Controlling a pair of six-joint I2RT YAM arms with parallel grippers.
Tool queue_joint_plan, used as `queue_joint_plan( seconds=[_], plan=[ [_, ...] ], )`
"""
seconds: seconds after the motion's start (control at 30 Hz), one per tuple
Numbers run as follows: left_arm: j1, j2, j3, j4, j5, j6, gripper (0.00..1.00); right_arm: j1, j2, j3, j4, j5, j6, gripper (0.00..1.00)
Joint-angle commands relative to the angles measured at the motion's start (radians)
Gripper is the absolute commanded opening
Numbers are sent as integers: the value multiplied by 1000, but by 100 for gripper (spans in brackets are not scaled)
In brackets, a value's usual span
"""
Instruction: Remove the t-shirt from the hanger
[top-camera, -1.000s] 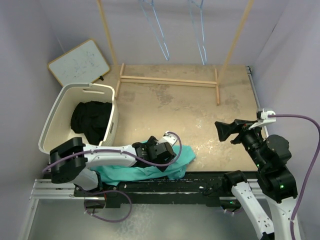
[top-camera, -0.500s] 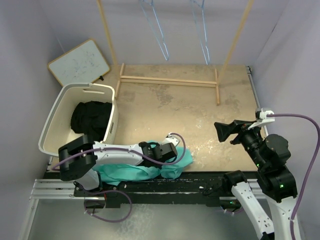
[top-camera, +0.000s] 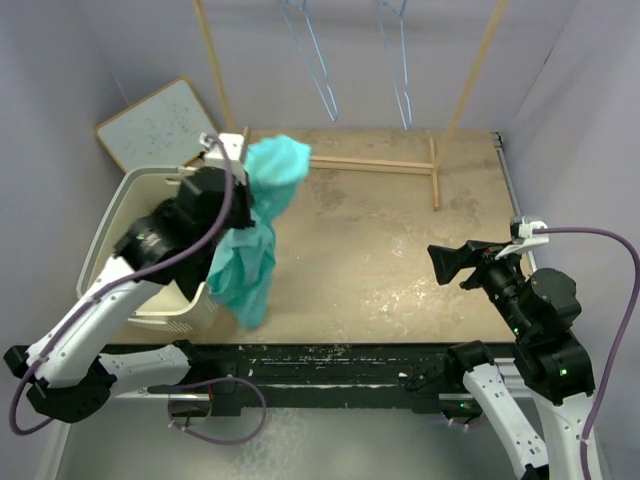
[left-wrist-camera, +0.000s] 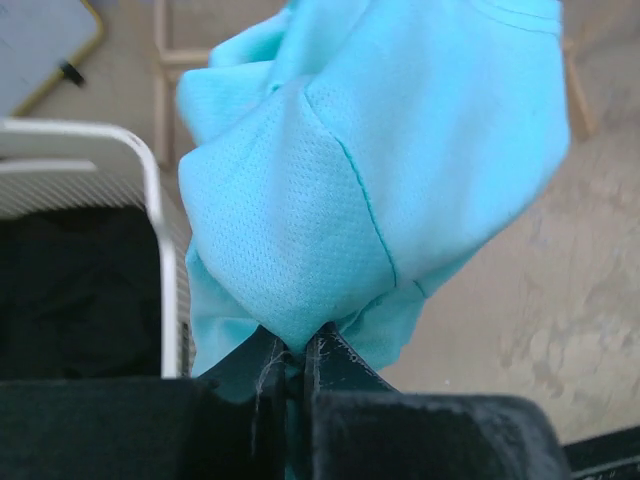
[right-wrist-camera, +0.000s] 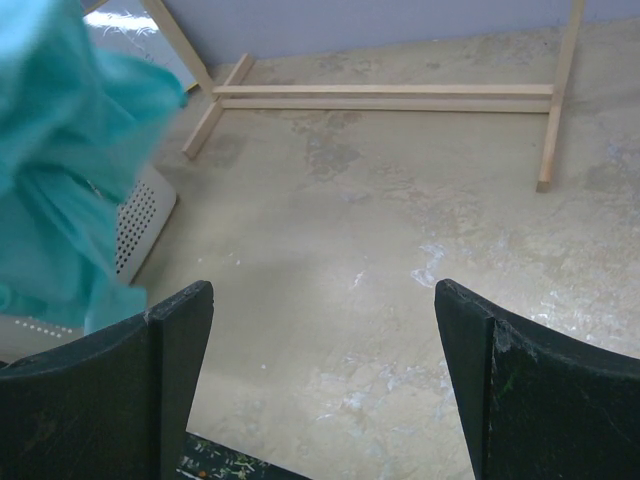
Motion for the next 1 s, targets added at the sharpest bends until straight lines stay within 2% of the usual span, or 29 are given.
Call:
queue_joint_plan(
  seconds=[0.0, 0.17, 0.3, 0.4, 0.5, 0.63, 0.97],
  plan=[
    [32, 7, 263, -115, -188, 163, 0, 4, -4, 4, 33, -1, 4, 92],
    [92, 116, 540, -120, -338, 318, 0, 4, 2, 8, 29, -5, -4, 92],
    [261, 207, 696, -118, -279, 384, 0, 3, 4, 8, 27, -10, -5, 92],
    [375, 251, 756, -145, -274, 346, 0, 4, 7, 4, 30, -14, -5, 92],
    [539, 262, 771, -186, -150, 244, 0, 4, 10, 8, 24, -26, -5, 92],
    [651, 250, 773, -176, -60, 153, 0, 4, 12, 4, 29, -42, -5, 92],
    [677, 244, 927, -146, -106, 147, 0, 4, 28, -1, 36, -51, -11, 92]
  ],
)
